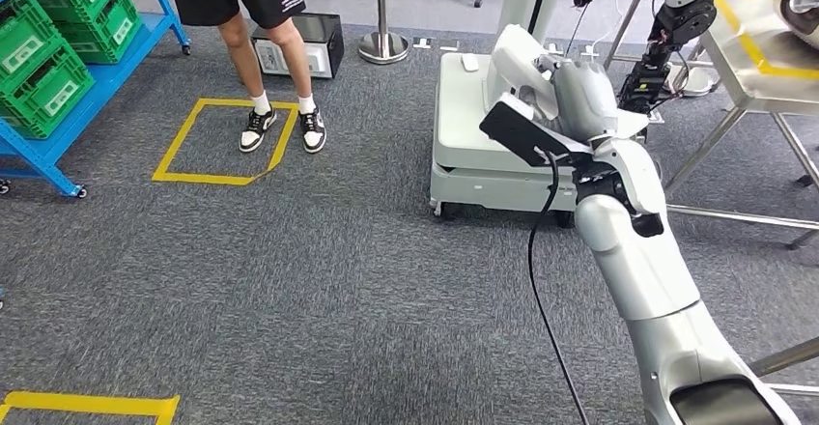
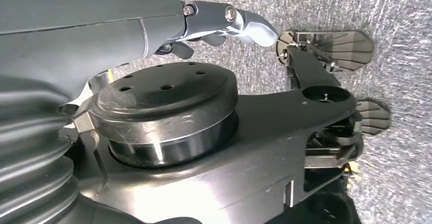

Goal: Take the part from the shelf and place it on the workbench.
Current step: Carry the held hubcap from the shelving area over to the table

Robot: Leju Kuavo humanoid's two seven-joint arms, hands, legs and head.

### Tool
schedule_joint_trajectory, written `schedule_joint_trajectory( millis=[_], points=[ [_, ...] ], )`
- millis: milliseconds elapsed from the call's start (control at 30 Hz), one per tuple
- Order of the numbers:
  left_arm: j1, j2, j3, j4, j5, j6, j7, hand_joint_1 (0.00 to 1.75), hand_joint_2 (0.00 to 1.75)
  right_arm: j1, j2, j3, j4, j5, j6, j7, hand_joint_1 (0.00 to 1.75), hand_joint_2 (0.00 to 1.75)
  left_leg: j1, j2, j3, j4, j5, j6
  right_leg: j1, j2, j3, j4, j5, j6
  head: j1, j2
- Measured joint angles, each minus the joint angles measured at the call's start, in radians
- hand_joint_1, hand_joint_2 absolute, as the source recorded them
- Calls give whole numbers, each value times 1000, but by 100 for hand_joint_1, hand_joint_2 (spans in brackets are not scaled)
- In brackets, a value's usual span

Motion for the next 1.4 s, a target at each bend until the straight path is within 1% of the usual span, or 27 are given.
schedule_joint_trajectory(
  millis=[67, 133, 200, 233, 267, 300, 367, 433, 500, 567, 633, 700, 733, 767, 800, 867, 933, 1000, 1033, 1100, 1167, 1200, 1233, 1267, 1300, 1333, 1400],
  points=[
    [1, 1, 0, 0, 0, 0, -3, 0, 175, 5, -3, 2, 0, 0, -2, 0, 175, 175, 1, 23, 1, -8, 7, 14, 3, -41, -18, 31, -19, 8, 2, 0],
    [4, 2, 0, 0, 0, 0, -3, 0, 175, 7, -4, 5, 0, 0, -4, 0, 175, 175, -2, 50, 1, -10, 9, 21, 7, -102, -73, 147, -79, 12, 4, 0],
    [8, 3, 0, 1, 0, 0, 1, 0, 175, 13, -4, 10, 0, 0, -4, 2, 175, 175, -7, 80, 0, -9, 7, 25, 7, -123, -129, 270, -124, 15, 5, 0],
    [9, 3, 0, 1, 0, 0, 3, 0, 175, 17, -4, 12, 1, 0, -4, 3, 175, 175, -9, 94, 0, -9, 6, 26, 7, -126, -133, 283, -121, 15, 5, 0],
    [8, 4, 0, 1, 0, 0, 5, 0, 175, 18, -4, 12, 1, 0, -4, 4, 175, 175, -10, 108, 0, -9, 5, 26, 7, -130, -115, 253, -100, 14, 5, 0],
    [8, 4, 0, 1, 0, 0, 5, 0, 175, 18, -4, 13, 1, 0, -4, 5, 175, 175, -11, 121, 1, -9, 4, 25, 8, -139, -76, 184, -69, 11, 5, 0],
    [7, 4, 0, 0, 2, 0, 5, 0, 175, 13, -4, 13, 1, 0, -4, 7, 175, 175, -15, 142, 5, -9, 0, 21, 14, -182, -1, 48, -28, 1, 4, 0],
    [7, 5, 2, 0, 4, 0, 4, 0, 175, 9, -3, 13, 1, 0, -6, 8, 175, 175, -19, 160, 9, -10, -3, 12, 22, -202, 22, 0, -21, -12, 4, 0],
    [6, 5, 3, -1, 4, 0, 4, 0, 175, 10, -2, 13, 0, 0, -11, 11, 175, 175, -19, 176, 11, -13, -6, 1, 22, -180, 21, -4, -14, -24, 4, 0],
    [4, 3, 4, -2, 2, 0, 4, 0, 175, 11, 0, 13, -3, 1, -17, 13, 175, 175, -16, 143, 1, 15, -29, -10, 15, -160, 25, -12, -8, -35, 4, 0],
    [4, 3, 5, -2, 1, 0, 4, 0, 175, 14, 4, 13, -5, 3, -19, 14, 175, 175, -12, 85, -44, 119, -85, -16, 12, -139, 27, -17, -4, -45, 4, 0],
    [6, 3, 6, -2, 1, 0, 5, 0, 175, 20, 9, 14, -5, 5, -18, 14, 175, 175, -10, 65, -105, 242, -130, -19, 12, -114, 25, -16, -3, -47, 4, 0],
    [7, 3, 6, -2, 1, 0, 6, 0, 175, 24, 10, 14, -5, 6, -17, 14, 175, 175, -9, 63, -120, 268, -128, -20, 12, -100, 24, -15, -2, -47, 3, 0],
    [8, 3, 6, -2, 0, 0, 6, 0, 175, 26, 11, 14, -5, 6, -17, 14, 175, 175, -8, 61, -117, 255, -108, -20, 11, -86, 24, -14, -2, -46, 3, 0],
    [8, 3, 6, -2, 0, 0, 6, 0, 175, 28, 11, 14, -5, 7, -17, 14, 175, 175, -5, 54, -95, 204, -72, -20, 10, -71, 24, -12, -1, -44, 3, 0],
    [8, 3, 6, -2, -1, 0, 6, 0, 175, 28, 11, 14, -7, 8, -17, 14, 175, 175, 3, 8, -36, 69, -10, -22, 7, -45, 19, -4, -2, -35, 3, 0],
    [8, 3, 6, -1, -1, 0, 6, 0, 175, 29, 11, 14, -11, 9, -17, 11, 175, 175, 5, -22, -8, 7, 5, -17, 5, -21, 7, 1, 1, -19, 4, 0],
    [7, 3, 6, -1, -2, 0, 5, 0, 175, 36, 6, 14, -13, 8, -18, 2, 175, 175, 0, -3, -7, 3, 9, -5, 0, 1, -1, -5, 11, -1, 4, 0],
    [6, 3, 6, -1, -2, 0, 5, 0, 175, 42, 1, 13, -14, 7, -20, -3, 175, 175, 0, 8, -7, 0, 13, 3, -2, 0, -3, -6, 13, 4, 4, 0],
    [5, 3, 6, -2, -3, 0, 3, 0, 175, 53, -9, 11, -17, 4, -24, -10, 175, 175, 2, 31, -6, -9, 20, 16, 2, -46, -24, 35, -13, 10, 5, 0],
    [9, 3, 6, -1, -3, 0, 2, 0, 175, 60, -10, 11, -22, 3, -28, -11, 175, 175, -1, 59, -7, -11, 22, 22, 7, -104, -79, 153, -75, 13, 7, 0],
    [11, 4, 6, -1, -3, 0, 2, 0, 175, 65, -10, 11, -23, 3, -30, -10, 175, 175, -3, 74, -8, -11, 21, 24, 7, -116, -108, 215, -101, 15, 7, 0],
    [13, 4, 6, -1, -3, 0, 2, 0, 175, 71, -9, 12, -24, 5, -30, -8, 175, 175, -5, 89, -8, -10, 20, 25, 6, -120, -122, 250, -110, 16, 6, 0],
    [14, 5, 6, 0, -3, 0, 2, 0, 175, 76, -9, 12, -25, 6, -30, -5, 175, 175, -6, 103, -8, -10, 19, 26, 6, -124, -119, 250, -101, 16, 6, 0],
    [14, 5, 6, 0, -3, 0, 3, 0, 175, 79, -9, 12, -26, 8, -27, -2, 175, 175, -6, 116, -8, -10, 18, 26, 6, -129, -96, 212, -77, 16, 6, 0],
    [14, 5, 6, 0, -2, 0, 3, 0, 175, 78, -9, 12, -28, 10, -22, 1, 175, 175, -7, 128, -8, -9, 16, 24, 7, -147, -58, 147, -47, 13, 7, 0],
    [14, 5, 6, 0, 1, 0, 4, 0, 175, 58, -8, 14, -30, 7, -8, 2, 175, 175, -13, 151, -6, -8, 12, 18, 15, -187, 4, 32, -13, 4, 6, 0]
  ],
)
